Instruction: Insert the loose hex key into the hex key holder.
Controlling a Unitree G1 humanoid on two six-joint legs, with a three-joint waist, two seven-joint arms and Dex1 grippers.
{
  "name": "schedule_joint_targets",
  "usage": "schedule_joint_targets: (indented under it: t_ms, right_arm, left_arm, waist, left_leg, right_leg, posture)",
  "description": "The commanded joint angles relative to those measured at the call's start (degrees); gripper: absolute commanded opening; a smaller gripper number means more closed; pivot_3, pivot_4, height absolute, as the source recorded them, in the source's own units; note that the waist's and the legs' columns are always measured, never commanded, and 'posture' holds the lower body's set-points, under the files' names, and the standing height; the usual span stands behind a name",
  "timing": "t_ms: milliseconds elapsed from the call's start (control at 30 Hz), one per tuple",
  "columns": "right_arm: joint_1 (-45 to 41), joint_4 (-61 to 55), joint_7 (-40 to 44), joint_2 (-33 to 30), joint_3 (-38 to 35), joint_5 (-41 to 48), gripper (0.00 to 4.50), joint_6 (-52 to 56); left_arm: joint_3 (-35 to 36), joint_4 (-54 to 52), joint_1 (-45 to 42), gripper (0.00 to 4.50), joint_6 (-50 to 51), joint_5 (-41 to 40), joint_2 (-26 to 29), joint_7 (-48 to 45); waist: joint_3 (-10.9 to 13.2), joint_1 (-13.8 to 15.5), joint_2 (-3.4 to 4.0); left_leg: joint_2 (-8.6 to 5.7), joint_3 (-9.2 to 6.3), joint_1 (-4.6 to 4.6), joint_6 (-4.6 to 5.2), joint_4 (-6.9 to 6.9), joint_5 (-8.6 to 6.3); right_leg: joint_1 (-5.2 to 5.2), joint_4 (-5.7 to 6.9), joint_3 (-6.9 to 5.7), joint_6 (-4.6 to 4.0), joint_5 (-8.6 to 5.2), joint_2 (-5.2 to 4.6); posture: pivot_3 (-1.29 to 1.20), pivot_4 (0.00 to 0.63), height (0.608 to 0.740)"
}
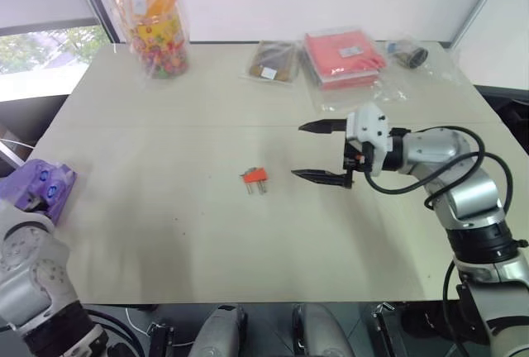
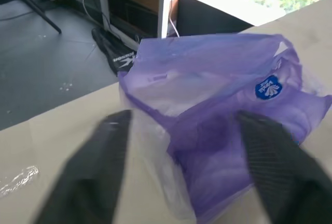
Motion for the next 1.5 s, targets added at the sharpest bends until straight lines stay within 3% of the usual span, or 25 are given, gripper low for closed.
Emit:
schedule_joint_targets:
  t_ms: [33, 300, 433, 533, 800, 1167, 1500]
  right_arm:
    - [0.1, -1.4, -0.3, -0.4, -1.5, 0.2, 4.5, -0.6]
    - [-2.3, 8.4, -2.3, 1.3, 2.2, -7.8, 4.5, -8.6]
    - [-5.9, 19.9, -4.2, 5.3, 5.6, -13.6, 4.5, -15.3]
    - [-9.0, 28.7, -5.2, 8.3, 8.3, -17.9, 4.5, -21.4]
    - [-15.7, 44.6, -5.0, 16.2, 12.3, -23.4, 4.5, -31.0]
    - [-19.0, 56.0, -4.7, 19.2, 14.5, -28.4, 4.5, -40.5]
    - [-19.2, 58.2, -3.0, 22.2, 14.6, -28.6, 4.5, -41.1]
  left_arm:
    - [-2.7, -3.5, -0.2, 4.43, -3.6, 1.3, 2.2, -2.3]
    - [-16.3, -8.5, -3.2, 4.43, 0.8, -2.9, 6.5, -15.1]
    - [-23.4, -6.5, -0.8, 4.43, 4.8, -7.7, 12.3, -29.2]
    - [-27.9, -6.0, 1.6, 4.43, 2.4, -8.8, 18.9, -41.2]
    - [-26.5, -2.6, 2.5, 4.43, 2.5, -14.9, 28.4, -58.2]
    - [-25.6, -4.0, 3.0, 4.43, 2.3, -15.6, 29.5, -59.4]
    - [-24.4, -5.6, 5.3, 4.43, 1.8, -15.4, 29.5, -57.9]
  waist:
    - [0.0, 0.0, 0.0]
    - [0.0, -0.1, -0.02]
    - [0.0, -1.6, 0.0]
    - [0.0, -2.1, 0.04]
    - [0.0, -1.9, 0.06]
    - [0.0, -2.0, 0.07]
    - [0.0, -3.2, 0.08]
  left_leg:
    - [0.0, 0.0, 0.0, 0.0, 0.0, 0.0]
    - [-0.02, 0.01, -0.02, 0.0, 0.04, 0.0]
    - [0.01, 0.11, -0.02, -0.03, -0.06, 0.02]
    - [0.05, 0.15, -0.02, -0.04, -0.11, 0.03]
    - [0.04, 0.11, -0.02, -0.11, -0.12, 0.07]
    - [0.02, 0.08, -0.04, -0.11, -0.1, 0.07]
    - [0.03, 0.01, -0.03, -0.11, -0.11, 0.07]
  right_leg:
    - [0.0, 0.0, 0.0, 0.0, 0.0, 0.0]
    - [0.02, 0.0, 0.0, 0.01, 0.02, -0.02]
    - [-0.15, 0.12, 0.04, 0.01, 0.03, 0.03]
    - [-0.27, 0.21, 0.06, 0.0, 0.03, 0.06]
    - [-0.26, 0.2, 0.06, -0.01, 0.03, 0.03]
    - [-0.25, 0.21, 0.06, -0.01, 0.03, 0.03]
    - [-0.26, 0.26, 0.05, -0.01, 0.03, 0.05]
  posture:
    - [0.0, 0.15, 0.74]
    - [0.0, 0.15, 0.74]
    - [0.0, 0.15, 0.74]
    - [0.0, 0.15, 0.74]
    - [0.0, 0.15, 0.74]
    - [0.0, 0.15, 0.74]
    - [0.0, 0.15, 0.74]
